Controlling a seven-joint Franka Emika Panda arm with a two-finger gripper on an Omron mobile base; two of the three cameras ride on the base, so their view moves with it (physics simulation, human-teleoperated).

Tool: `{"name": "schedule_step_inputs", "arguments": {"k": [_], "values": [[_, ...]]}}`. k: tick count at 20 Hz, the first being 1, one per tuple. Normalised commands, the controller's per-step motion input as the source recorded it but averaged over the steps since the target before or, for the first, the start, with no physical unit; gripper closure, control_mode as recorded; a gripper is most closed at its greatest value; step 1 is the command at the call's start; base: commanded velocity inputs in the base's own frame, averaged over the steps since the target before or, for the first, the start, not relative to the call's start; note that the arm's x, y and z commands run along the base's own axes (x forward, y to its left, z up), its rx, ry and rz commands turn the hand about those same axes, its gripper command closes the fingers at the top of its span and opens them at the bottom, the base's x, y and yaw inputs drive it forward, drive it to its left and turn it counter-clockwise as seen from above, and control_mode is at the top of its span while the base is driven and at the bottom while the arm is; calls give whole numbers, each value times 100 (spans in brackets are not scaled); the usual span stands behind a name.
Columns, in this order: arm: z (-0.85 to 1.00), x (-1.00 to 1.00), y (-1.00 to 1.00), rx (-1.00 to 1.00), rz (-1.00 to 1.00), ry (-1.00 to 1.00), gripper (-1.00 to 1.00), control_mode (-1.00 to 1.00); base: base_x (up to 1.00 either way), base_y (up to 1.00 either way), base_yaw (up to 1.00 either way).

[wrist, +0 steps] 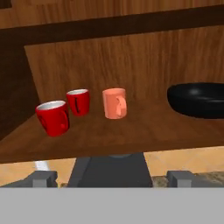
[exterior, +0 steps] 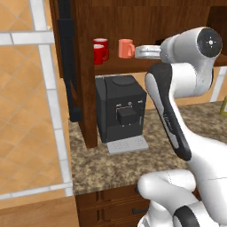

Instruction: Gather all objects into one cabinet and sort the glasses and bowls to opposite sides.

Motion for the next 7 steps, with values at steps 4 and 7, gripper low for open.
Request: {"name": "schedule_step_inputs", "arguments": {"k": [4,7], "values": [[-16,-97,-61,0,-2,0,-100,-100,0,0,0],[-91,-100,-16,-8,0,1,-100,-100,0,0,0]]}}
